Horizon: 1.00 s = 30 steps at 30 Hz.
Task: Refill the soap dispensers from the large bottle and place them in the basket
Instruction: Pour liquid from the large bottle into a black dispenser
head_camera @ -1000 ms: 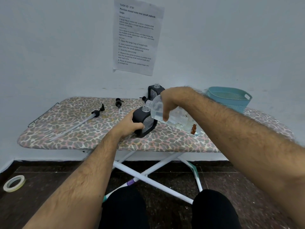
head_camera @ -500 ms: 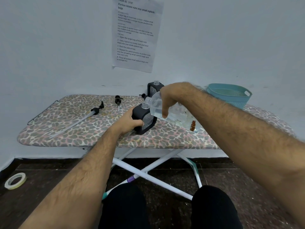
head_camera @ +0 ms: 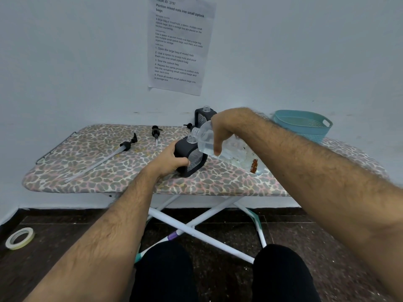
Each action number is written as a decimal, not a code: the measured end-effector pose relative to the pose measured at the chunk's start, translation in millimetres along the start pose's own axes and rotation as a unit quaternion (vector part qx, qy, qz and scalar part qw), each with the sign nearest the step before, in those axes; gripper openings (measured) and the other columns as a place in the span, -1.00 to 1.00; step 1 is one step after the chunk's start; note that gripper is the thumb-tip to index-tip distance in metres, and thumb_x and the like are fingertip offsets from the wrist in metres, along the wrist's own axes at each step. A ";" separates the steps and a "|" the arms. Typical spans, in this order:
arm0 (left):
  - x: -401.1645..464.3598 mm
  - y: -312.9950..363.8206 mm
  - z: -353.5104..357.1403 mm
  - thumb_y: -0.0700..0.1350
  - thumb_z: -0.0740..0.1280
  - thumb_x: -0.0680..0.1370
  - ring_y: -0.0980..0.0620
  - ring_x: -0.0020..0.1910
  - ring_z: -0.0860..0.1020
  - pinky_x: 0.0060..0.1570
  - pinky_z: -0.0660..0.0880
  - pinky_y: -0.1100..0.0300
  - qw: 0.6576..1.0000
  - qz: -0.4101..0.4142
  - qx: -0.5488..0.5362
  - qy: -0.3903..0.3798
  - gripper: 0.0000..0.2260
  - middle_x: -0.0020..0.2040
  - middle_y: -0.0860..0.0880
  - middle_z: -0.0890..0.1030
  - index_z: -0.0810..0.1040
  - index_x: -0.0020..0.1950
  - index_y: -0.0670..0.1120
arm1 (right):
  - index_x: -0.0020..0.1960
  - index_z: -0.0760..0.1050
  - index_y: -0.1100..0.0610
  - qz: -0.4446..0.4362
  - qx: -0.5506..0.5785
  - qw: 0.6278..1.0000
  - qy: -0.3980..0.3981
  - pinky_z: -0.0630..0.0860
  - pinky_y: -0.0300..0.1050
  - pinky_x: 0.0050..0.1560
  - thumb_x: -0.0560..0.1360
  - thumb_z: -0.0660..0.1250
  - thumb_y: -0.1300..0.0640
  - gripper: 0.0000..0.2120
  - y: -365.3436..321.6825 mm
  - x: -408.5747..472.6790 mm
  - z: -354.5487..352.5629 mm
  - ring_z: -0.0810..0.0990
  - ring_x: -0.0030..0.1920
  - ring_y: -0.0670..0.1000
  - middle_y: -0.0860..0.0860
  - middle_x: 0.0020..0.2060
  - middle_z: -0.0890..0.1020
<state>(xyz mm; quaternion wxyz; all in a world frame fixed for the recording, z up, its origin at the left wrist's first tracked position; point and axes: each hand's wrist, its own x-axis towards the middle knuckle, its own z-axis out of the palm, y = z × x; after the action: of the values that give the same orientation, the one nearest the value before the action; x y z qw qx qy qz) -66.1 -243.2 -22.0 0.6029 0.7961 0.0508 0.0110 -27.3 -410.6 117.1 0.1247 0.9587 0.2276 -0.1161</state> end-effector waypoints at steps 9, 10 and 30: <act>1.3 -0.6 0.2 -0.39 0.35 0.47 -0.04 0.09 0.57 0.17 0.54 -0.04 1.000 0.003 0.005 0.003 -0.48 0.12 -0.07 0.56 0.33 0.37 -0.07 | 0.46 0.35 0.11 0.000 -0.015 1.000 -0.004 0.52 0.09 0.20 0.33 0.57 -0.12 -0.20 -0.9 1.1 -2.7 0.58 0.09 0.13 0.07 0.35 0.50; 1.9 -0.9 0.0 -0.39 0.35 0.47 -0.02 0.08 0.57 0.16 0.54 -0.03 1.000 0.004 0.006 0.004 -0.48 0.12 -0.07 0.56 0.33 0.37 -0.07 | 0.46 0.36 0.11 0.000 -0.016 1.000 -0.006 0.52 0.09 0.20 0.33 0.57 -0.12 -0.20 -1.0 1.0 -3.2 0.57 0.06 0.12 0.07 0.35 0.50; 2.4 -2.2 -2.4 -0.32 0.40 0.41 -0.11 0.17 0.55 0.19 0.53 -0.06 1.000 -0.002 0.000 -0.004 -0.41 0.18 -0.11 0.56 0.33 0.40 -0.07 | 0.45 0.36 0.14 -0.012 -0.025 1.000 -0.012 0.48 0.06 0.18 0.38 0.53 -0.09 -0.26 -0.6 -1.6 -4.8 0.56 0.21 0.15 0.08 0.36 0.49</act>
<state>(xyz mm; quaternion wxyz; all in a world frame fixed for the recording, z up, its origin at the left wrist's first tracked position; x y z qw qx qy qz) -64.1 -240.0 -23.6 0.6031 0.7960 0.0504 0.0067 -28.2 -409.4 121.9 0.1495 0.9510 0.2407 -0.1237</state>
